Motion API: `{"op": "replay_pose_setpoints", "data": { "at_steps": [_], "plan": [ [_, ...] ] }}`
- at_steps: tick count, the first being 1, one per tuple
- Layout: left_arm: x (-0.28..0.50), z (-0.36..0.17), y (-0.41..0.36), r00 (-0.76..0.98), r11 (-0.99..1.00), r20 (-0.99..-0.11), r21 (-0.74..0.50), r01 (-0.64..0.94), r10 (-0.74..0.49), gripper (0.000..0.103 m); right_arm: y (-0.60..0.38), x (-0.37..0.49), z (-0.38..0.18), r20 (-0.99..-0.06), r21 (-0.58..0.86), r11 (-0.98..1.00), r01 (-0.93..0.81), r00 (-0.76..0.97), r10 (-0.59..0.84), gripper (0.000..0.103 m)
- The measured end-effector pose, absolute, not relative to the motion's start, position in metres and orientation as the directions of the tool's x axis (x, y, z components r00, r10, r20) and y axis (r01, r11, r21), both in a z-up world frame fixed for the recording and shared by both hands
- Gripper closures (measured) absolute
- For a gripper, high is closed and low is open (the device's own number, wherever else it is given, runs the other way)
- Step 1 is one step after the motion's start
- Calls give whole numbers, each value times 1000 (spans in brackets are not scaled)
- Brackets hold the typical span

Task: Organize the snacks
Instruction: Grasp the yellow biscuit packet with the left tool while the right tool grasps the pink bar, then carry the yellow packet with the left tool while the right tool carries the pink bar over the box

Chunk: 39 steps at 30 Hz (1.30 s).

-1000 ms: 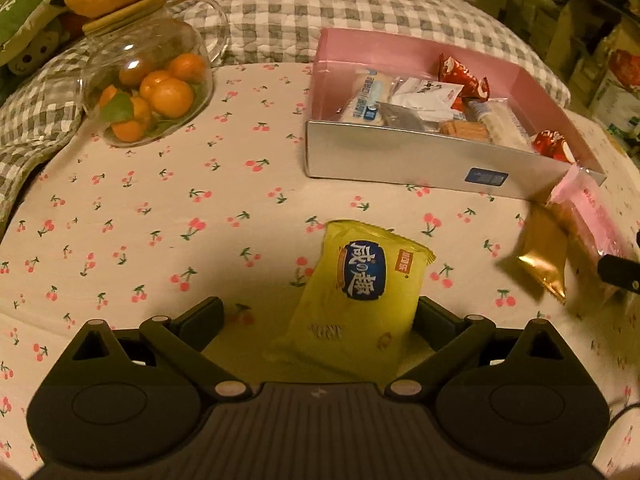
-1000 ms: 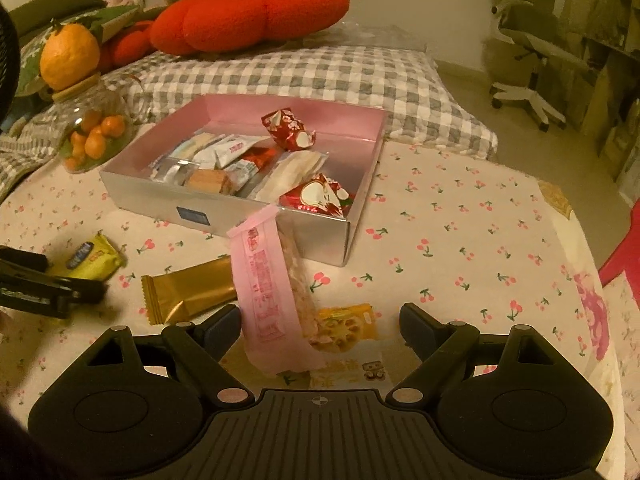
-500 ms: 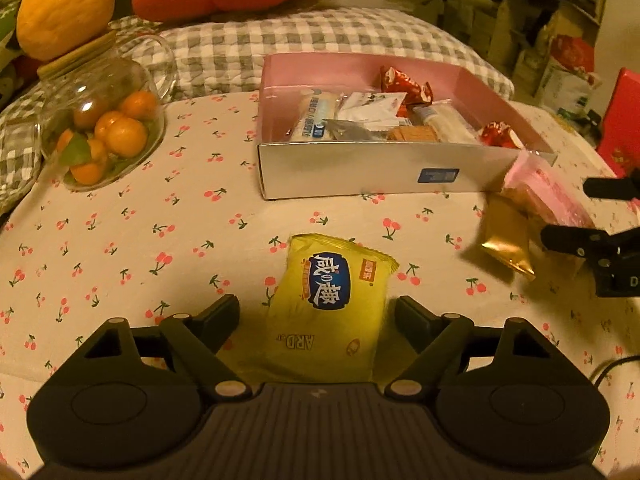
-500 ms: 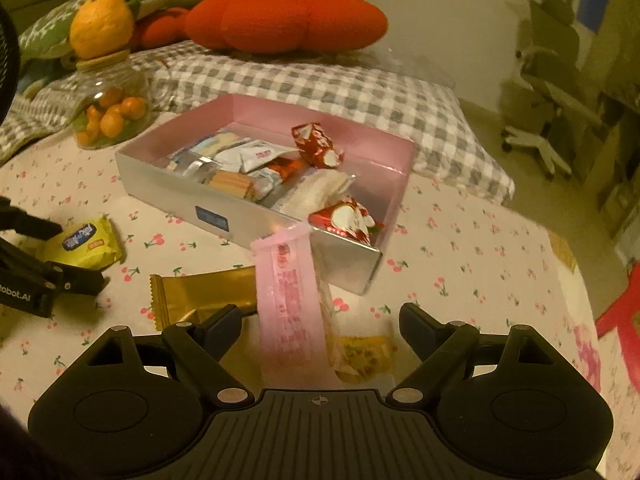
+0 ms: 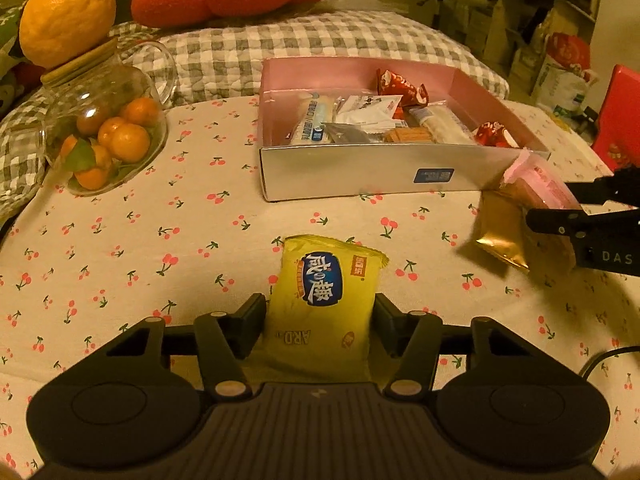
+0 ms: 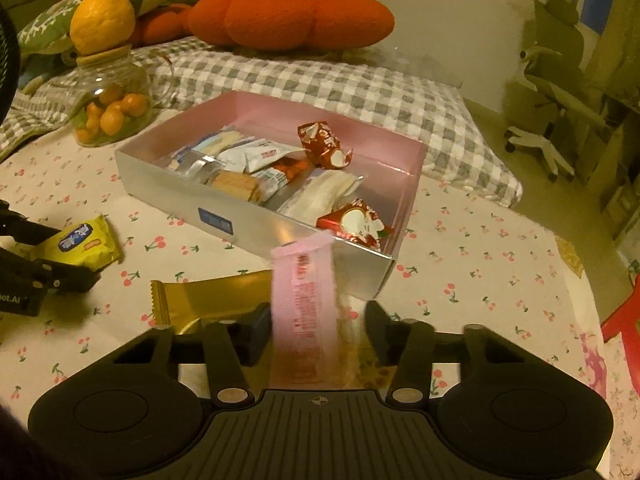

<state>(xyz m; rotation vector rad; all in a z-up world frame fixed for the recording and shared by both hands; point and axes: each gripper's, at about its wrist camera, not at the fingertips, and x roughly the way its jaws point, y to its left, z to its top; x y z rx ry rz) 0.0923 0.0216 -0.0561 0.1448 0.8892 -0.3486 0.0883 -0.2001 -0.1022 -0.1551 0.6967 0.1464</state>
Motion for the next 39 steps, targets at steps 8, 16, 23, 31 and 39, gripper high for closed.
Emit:
{"op": "replay_pose_setpoints", "data": {
  "at_steps": [8,16,23,31,39],
  "plan": [
    [92,-53,24,571,940,-785,-45,338,-242,53,-203,87,-94,-651,-46,982,-185,751,111,72],
    [91,-48,25,571,940,-780,-64,335,-256,54,-205,86,-85,-656,4,983,-183,741,141,72],
    [91,-43,26,572,943,-779,-73,324,-257,54,-205,85,-79,-681,70,982,-174,711,174,72],
    [96,-36,26,560,955,-788,-113,275,-255,54,-211,86,-70,-695,185,974,-129,684,222,72],
    [100,-18,23,580,954,-762,-182,237,-289,54,-226,95,-51,-647,297,952,-69,719,254,72]
  ]
}}
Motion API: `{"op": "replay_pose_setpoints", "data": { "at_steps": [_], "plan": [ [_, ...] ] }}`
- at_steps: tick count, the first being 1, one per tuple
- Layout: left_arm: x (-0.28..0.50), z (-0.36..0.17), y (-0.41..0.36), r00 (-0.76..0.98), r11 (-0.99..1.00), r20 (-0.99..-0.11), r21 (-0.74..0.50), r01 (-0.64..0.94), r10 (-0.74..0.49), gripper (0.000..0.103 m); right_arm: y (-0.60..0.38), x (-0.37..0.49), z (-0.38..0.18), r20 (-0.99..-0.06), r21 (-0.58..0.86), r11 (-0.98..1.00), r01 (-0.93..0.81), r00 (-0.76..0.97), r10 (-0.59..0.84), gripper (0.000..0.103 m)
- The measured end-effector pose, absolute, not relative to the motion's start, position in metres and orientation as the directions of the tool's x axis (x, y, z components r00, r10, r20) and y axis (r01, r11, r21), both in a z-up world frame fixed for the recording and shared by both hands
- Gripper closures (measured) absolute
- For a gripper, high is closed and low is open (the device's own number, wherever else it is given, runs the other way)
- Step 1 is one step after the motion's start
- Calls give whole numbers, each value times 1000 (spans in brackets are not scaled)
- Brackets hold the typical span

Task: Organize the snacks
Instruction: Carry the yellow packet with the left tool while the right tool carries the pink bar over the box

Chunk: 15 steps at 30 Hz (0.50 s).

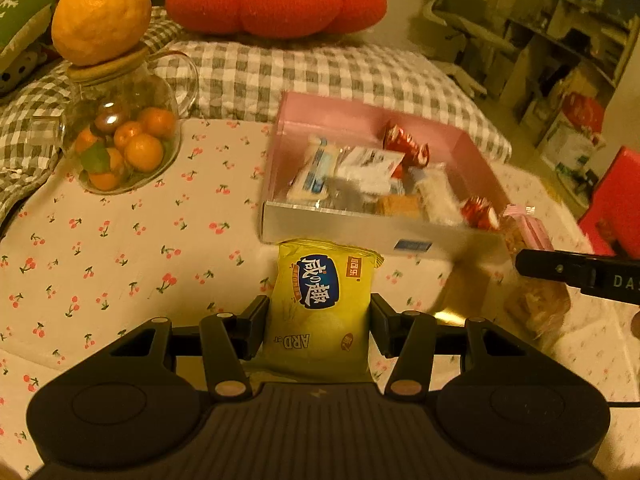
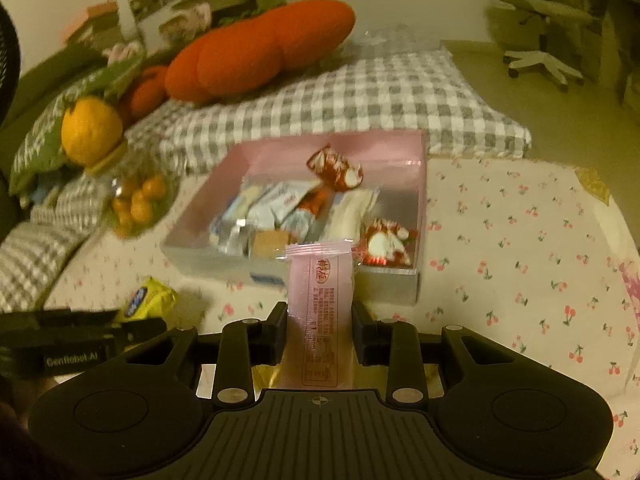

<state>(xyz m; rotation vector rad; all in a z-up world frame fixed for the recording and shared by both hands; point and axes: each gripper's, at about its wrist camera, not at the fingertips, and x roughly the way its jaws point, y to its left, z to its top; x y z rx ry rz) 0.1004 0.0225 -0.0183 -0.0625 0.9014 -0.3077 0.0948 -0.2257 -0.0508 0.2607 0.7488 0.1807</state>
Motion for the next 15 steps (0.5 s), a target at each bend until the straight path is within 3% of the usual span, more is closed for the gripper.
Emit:
{"op": "replay_pose_setpoints", "data": {
  "at_steps": [15],
  "plan": [
    [145,8,-1,621,958,-730,-197,209,-286,54,-260,155,-38,-599,399,916,44,769,224,72]
  ]
}}
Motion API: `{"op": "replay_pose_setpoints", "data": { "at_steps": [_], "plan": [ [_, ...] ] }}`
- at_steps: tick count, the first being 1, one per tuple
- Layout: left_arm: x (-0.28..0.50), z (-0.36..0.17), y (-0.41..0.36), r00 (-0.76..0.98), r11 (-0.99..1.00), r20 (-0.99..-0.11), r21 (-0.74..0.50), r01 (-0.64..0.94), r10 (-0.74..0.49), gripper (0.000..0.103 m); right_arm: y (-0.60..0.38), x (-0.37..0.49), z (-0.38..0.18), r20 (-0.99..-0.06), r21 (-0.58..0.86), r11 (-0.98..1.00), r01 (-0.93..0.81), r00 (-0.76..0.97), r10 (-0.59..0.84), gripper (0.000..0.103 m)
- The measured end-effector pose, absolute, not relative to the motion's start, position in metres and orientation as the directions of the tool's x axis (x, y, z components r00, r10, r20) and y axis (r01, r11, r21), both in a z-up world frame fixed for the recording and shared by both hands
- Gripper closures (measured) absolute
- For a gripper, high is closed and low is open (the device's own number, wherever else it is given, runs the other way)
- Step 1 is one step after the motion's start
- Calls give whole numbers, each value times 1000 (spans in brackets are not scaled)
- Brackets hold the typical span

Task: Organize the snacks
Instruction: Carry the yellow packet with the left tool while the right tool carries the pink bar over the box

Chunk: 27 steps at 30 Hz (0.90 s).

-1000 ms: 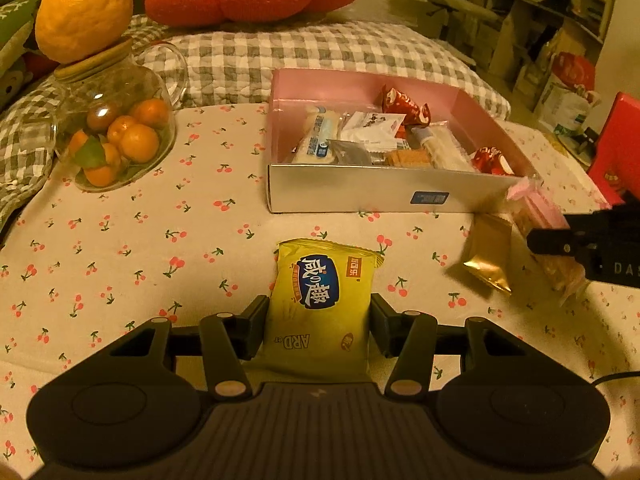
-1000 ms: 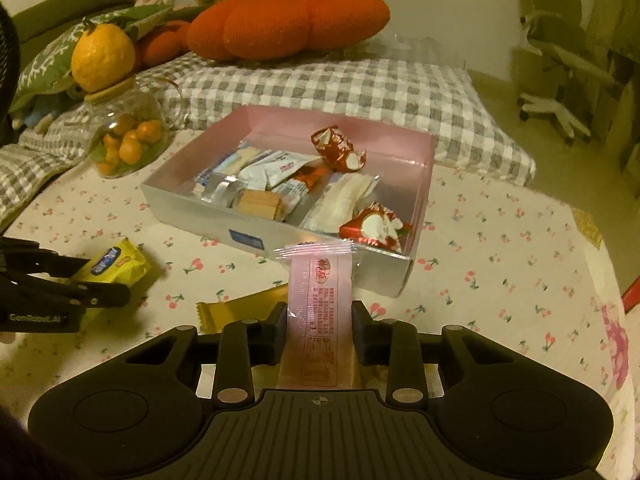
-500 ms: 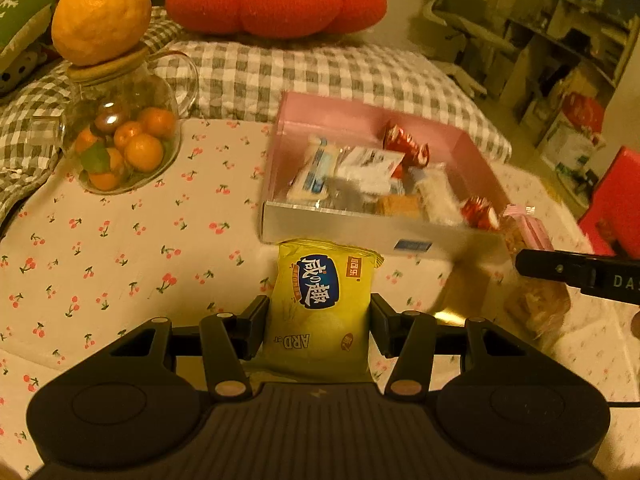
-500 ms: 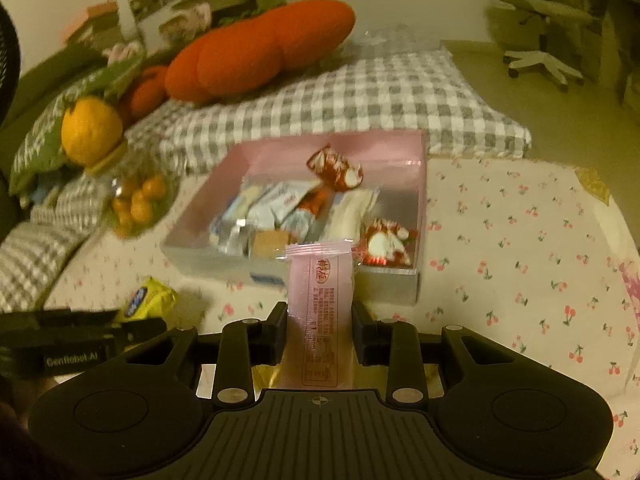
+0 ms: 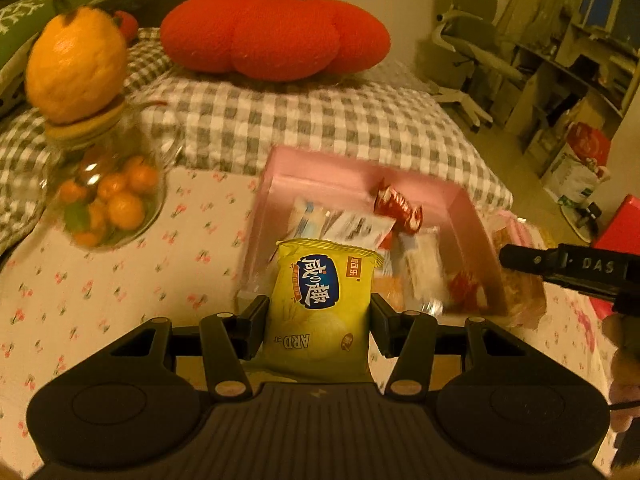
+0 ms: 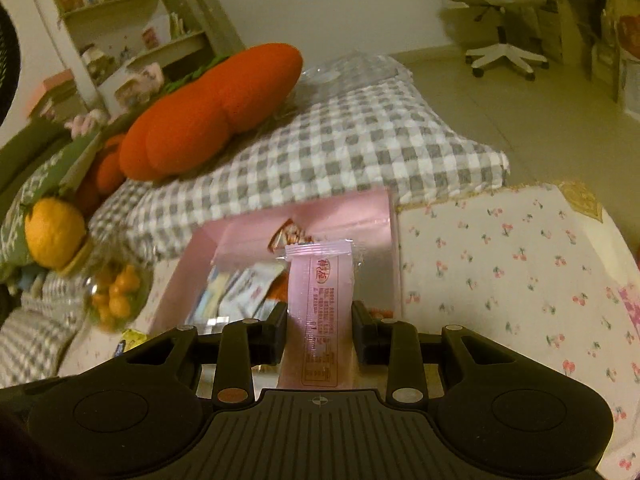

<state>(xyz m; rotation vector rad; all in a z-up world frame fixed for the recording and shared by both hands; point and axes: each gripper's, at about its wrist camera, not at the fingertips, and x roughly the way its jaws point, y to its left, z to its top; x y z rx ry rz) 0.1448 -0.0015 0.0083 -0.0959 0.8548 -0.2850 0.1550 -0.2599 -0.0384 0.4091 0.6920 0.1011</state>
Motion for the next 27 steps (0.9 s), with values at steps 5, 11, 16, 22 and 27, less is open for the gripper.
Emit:
{"op": "replay_pose_setpoints", "data": {
  "at_steps": [5,11,16,22,27],
  "plan": [
    [167,7,-18,620,962,-737,-175,210,-269,54,-263,177,-47,-586,428,903,40,773,243,72],
    [191,0,-36,624,967,-740,-153,204,-249,54,-270,194,-60,-583,447,893,53,775,246,72],
    [209,-7,-52,624,972,-748,-134,192,-227,54,-272,199,-63,-568,445,894,53,788,236,68],
    [223,-15,-65,628,979,-753,-107,176,-195,54,-281,200,-64,-561,477,877,58,789,253,67],
    [232,-18,-73,645,982,-745,-72,172,-168,53,-283,198,-64,-559,478,876,59,790,252,65]
  ]
}}
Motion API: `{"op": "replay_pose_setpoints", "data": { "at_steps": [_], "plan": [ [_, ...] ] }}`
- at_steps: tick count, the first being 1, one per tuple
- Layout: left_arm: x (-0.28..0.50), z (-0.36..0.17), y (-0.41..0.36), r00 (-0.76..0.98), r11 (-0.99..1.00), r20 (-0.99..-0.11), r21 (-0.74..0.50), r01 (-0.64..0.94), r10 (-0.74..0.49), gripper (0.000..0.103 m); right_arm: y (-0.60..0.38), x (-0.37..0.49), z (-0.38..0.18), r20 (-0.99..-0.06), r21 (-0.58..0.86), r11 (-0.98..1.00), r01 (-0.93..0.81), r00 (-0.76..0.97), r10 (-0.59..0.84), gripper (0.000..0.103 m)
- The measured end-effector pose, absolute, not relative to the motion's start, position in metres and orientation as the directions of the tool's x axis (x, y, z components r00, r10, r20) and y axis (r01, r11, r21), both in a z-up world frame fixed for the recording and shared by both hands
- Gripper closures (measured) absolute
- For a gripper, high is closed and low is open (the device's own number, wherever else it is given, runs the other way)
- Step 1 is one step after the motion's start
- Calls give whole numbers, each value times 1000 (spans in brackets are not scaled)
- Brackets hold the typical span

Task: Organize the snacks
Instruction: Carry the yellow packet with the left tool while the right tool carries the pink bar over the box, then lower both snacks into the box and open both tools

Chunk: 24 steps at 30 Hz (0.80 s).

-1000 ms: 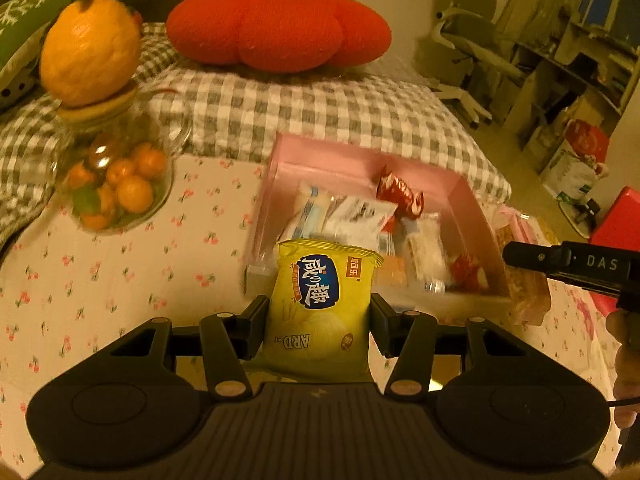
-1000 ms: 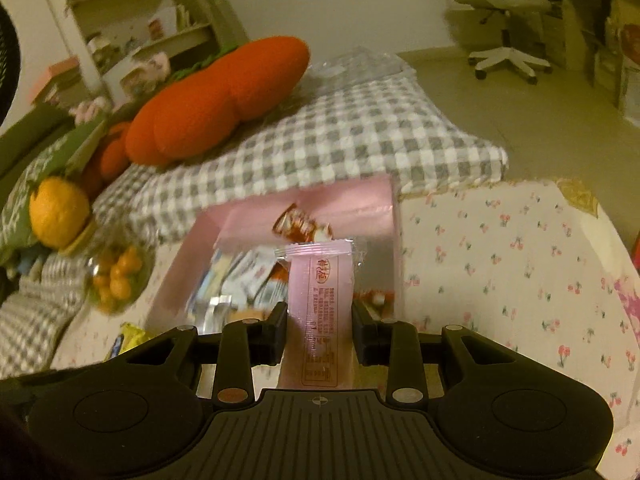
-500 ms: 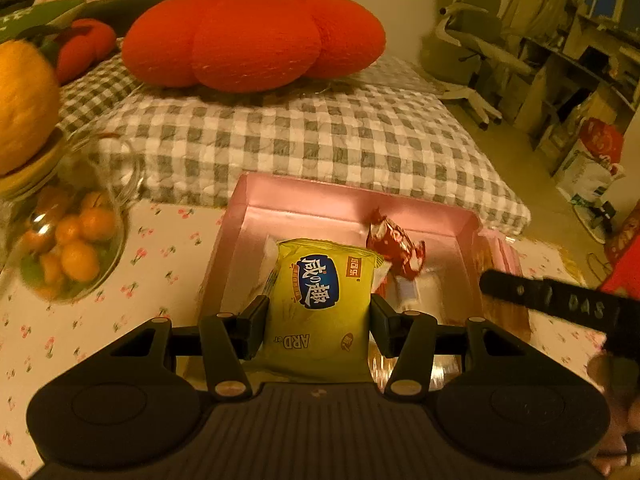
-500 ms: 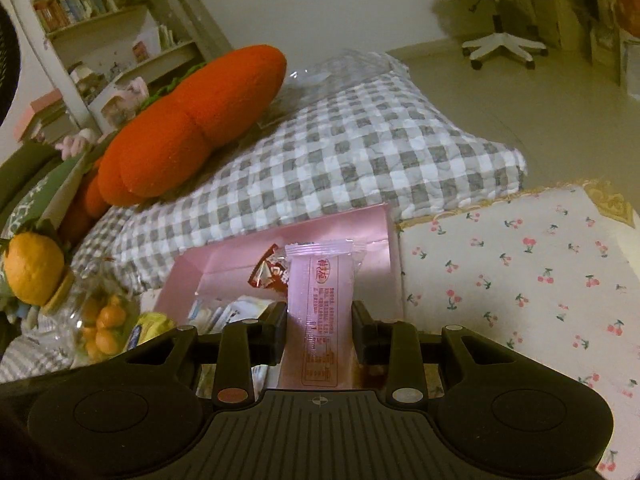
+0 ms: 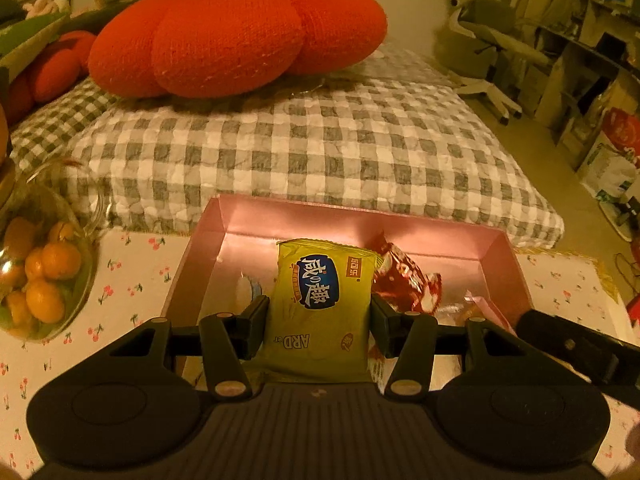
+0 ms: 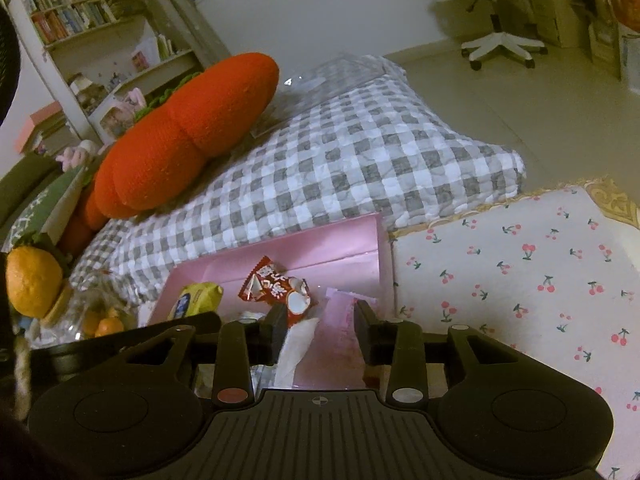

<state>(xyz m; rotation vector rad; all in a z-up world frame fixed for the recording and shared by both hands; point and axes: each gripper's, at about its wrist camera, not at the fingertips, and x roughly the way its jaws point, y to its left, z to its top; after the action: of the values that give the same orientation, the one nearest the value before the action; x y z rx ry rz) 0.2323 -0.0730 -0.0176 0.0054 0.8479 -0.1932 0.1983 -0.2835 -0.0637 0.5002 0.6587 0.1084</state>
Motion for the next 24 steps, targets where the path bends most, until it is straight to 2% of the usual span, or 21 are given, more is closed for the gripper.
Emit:
{"op": "replay_pose_setpoints", "data": {
  "at_steps": [2,4,6,13,15,24],
  "plan": [
    [235,-19,-74,651,985,-743,-61,162,-153,52,-284,198,-63,-559,477,877,57,790,252,65],
    [234,-19,-76,656,986,-741,-52,157,-144,46,-285,198,-63,-558,475,878,56,791,251,61],
    [232,-18,-77,661,985,-737,-44,166,-145,42,-285,197,-61,-554,477,877,56,794,250,51],
    [219,-12,-74,659,982,-737,-33,184,-149,39,-283,191,-52,-553,475,878,57,796,247,49],
    [213,-9,-71,659,981,-736,-34,190,-153,37,-283,186,-48,-545,482,875,53,800,251,44],
    [185,2,-56,656,979,-733,-72,189,-180,31,-270,162,-33,-567,442,895,58,792,228,36]
  ]
}}
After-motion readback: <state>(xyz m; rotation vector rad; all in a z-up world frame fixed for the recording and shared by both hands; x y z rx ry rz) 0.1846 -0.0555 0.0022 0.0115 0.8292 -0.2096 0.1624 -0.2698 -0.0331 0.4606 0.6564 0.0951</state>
